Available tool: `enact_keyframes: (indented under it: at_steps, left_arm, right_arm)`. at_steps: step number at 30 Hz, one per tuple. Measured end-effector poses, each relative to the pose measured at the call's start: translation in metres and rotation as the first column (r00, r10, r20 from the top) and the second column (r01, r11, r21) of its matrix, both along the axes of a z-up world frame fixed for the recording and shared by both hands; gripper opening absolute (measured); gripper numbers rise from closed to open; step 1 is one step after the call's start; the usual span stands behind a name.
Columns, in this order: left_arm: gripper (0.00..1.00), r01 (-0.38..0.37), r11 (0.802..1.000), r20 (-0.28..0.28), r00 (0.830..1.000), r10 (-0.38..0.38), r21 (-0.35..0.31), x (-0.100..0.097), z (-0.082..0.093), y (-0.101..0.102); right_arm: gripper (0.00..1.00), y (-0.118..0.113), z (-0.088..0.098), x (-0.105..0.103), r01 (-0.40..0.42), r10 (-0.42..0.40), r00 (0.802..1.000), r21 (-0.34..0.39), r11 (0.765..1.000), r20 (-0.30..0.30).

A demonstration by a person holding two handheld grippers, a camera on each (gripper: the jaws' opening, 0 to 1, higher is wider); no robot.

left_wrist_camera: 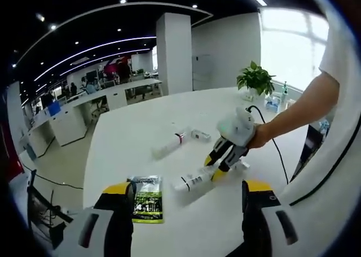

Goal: Arrange the skincare products in the storage area until every visible bottle or jar stands upright without overlapping.

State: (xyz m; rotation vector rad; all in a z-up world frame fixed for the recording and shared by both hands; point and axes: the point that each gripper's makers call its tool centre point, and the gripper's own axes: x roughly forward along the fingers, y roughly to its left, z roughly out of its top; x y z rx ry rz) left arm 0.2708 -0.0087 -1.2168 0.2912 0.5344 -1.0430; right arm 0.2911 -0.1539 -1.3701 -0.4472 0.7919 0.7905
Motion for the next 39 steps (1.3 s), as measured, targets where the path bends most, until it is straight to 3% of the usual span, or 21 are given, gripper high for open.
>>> enact_keyframes:
  at_steps: [5,10,12,18,21,22,23,25,27,31,39]
  left_arm:
    - [0.81,0.058,0.997,0.052,0.997,-0.061,0.052,-0.004,-0.003,-0.007]
    - [0.81,0.083,0.995,0.074,0.993,-0.088,0.063,-0.001,-0.004,-0.017]
    - [0.81,0.103,0.991,0.091,0.99,-0.111,0.081,0.0,-0.006,-0.021]
    - [0.81,0.217,0.952,0.154,0.955,-0.253,0.214,0.002,-0.014,-0.042]
    - [0.81,0.303,0.894,0.174,0.912,-0.373,0.33,-0.001,-0.026,-0.051]
    - [0.81,0.31,0.886,0.177,0.905,-0.386,0.345,-0.001,-0.027,-0.052]
    - [0.8,0.357,0.851,0.175,0.877,-0.447,0.384,-0.006,-0.033,-0.059]
    - [0.75,0.385,0.831,0.169,0.86,-0.481,0.401,-0.009,-0.036,-0.063]
    - [0.68,0.425,0.799,0.166,0.832,-0.53,0.425,-0.012,-0.043,-0.073]
    - [0.62,0.443,0.779,0.145,0.822,-0.55,0.444,-0.012,-0.051,-0.08]
    - [0.52,0.526,0.676,0.098,0.748,-0.657,0.515,-0.021,-0.063,-0.096]
  right_arm:
    - [0.19,0.005,0.021,-0.002,-0.002,0.001,0.999,0.023,1.0,0.044]
    - [0.19,0.015,0.04,-0.01,-0.042,0.04,0.995,0.022,0.999,0.096]
    - [0.2,0.017,0.045,-0.013,-0.045,0.042,0.995,0.028,0.999,0.094]
    - [0.21,0.025,0.063,-0.026,-0.078,0.075,0.991,0.027,0.997,0.107]
    - [0.21,0.027,0.068,-0.031,-0.086,0.083,0.991,0.028,0.996,0.101]
    - [0.21,0.027,0.069,-0.031,-0.087,0.084,0.991,0.028,0.996,0.1]
    - [0.21,0.028,0.071,-0.034,-0.094,0.091,0.991,0.029,0.995,0.096]
    - [0.21,0.028,0.074,-0.038,-0.102,0.099,0.991,0.024,0.994,0.095]
    - [0.21,0.028,0.076,-0.043,-0.118,0.117,0.99,0.008,0.993,0.083]
    - [0.21,0.026,0.078,-0.049,-0.13,0.13,0.989,-0.005,0.991,0.075]
    - [0.21,0.025,0.086,-0.058,-0.168,0.171,0.984,-0.052,0.984,0.059]
